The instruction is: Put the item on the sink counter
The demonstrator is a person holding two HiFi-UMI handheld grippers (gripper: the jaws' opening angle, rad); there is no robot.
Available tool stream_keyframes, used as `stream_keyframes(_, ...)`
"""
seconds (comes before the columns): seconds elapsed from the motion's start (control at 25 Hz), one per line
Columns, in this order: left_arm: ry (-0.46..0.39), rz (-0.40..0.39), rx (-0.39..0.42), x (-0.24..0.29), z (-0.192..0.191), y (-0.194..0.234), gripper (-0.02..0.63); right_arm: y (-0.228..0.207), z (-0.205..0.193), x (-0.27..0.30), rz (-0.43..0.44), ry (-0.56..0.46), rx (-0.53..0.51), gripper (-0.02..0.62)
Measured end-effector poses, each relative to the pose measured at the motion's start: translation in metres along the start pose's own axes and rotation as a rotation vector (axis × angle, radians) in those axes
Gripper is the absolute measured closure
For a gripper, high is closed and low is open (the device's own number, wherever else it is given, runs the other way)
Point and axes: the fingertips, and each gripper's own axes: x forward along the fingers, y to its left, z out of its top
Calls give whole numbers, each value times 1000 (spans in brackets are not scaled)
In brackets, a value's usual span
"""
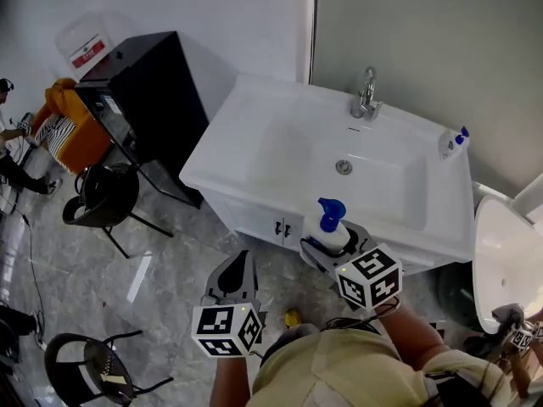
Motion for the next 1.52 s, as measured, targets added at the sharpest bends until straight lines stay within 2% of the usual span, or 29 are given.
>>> stream_keyframes(0.64,1,25,11,3,10,40,571,22,21,44,41,1,-36,316)
stream_keyframes(1.0,3,58,4,23,16,61,571,12,33,74,67,2,-44,316)
stream_keyframes(1.52,5,99,1,86,49,93,571,-25,71,136,120,0,-53,316)
